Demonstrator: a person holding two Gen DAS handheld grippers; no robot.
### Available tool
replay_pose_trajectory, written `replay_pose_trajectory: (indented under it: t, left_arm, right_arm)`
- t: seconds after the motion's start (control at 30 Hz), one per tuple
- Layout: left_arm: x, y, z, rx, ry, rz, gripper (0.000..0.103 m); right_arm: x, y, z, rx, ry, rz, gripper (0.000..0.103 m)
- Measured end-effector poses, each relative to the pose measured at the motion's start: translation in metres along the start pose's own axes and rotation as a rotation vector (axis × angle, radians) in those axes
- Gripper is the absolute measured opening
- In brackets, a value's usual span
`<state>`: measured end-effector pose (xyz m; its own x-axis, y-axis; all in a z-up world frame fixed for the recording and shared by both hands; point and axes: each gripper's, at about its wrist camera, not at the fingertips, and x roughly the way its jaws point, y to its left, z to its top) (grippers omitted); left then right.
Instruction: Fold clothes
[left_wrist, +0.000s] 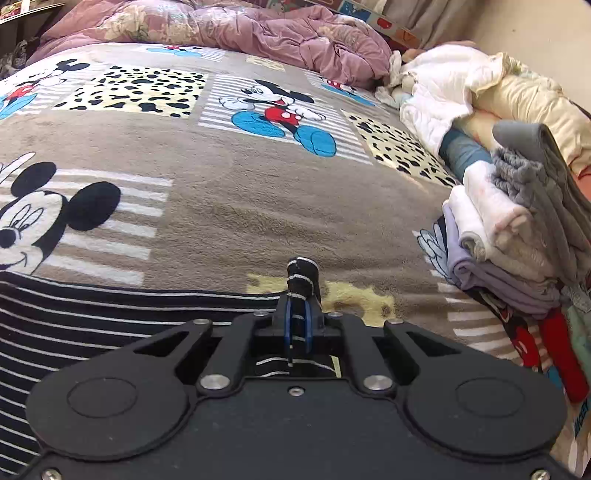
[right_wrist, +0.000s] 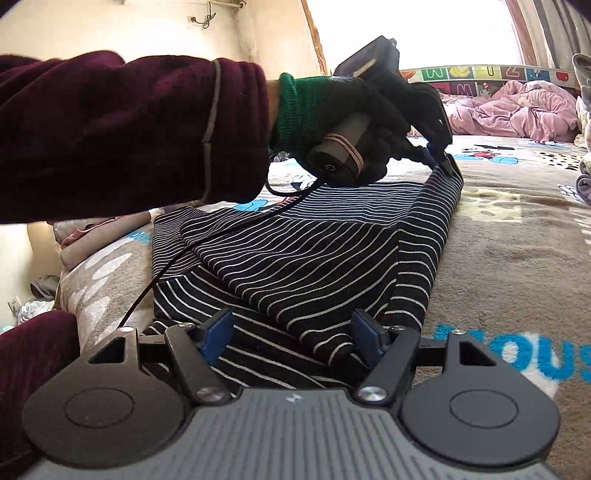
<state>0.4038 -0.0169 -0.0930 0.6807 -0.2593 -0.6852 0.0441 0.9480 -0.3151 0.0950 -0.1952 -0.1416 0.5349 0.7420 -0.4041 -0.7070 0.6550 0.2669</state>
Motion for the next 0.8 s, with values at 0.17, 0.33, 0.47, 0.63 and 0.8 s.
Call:
replay_pose_trajectory:
  t: [0.17, 0.33, 0.47, 0.63, 0.8]
  left_arm:
    - [0.011, 0.027, -0.007, -0.087, 0.019, -0.021, 0.006]
    - [0.015, 0.033, -0.012, -0.131, 0.001, -0.043, 0.006]
    - [0.018, 0.027, -0.009, -0.056, -0.022, -0.036, 0.007]
    - [0.023, 0.029, -0.012, -0.022, -0.002, 0.032, 0.016]
    - [0.007, 0.022, -0.006, 0.041, -0.061, 0.071, 0.021]
  right_arm:
    - [0.001, 0.001, -0.001, -0.003, 0.019, 0.029, 0.072]
    - [0.000, -0.002, 0.000, 0.013, 0.022, 0.042, 0.072]
    - [-0.001, -0.005, 0.001, 0.031, 0.020, 0.060, 0.072]
    - [0.002, -0.006, 0.000, 0.037, 0.025, 0.068, 0.072]
    - [0.001, -0.006, 0.000, 0.041, 0.023, 0.068, 0.072]
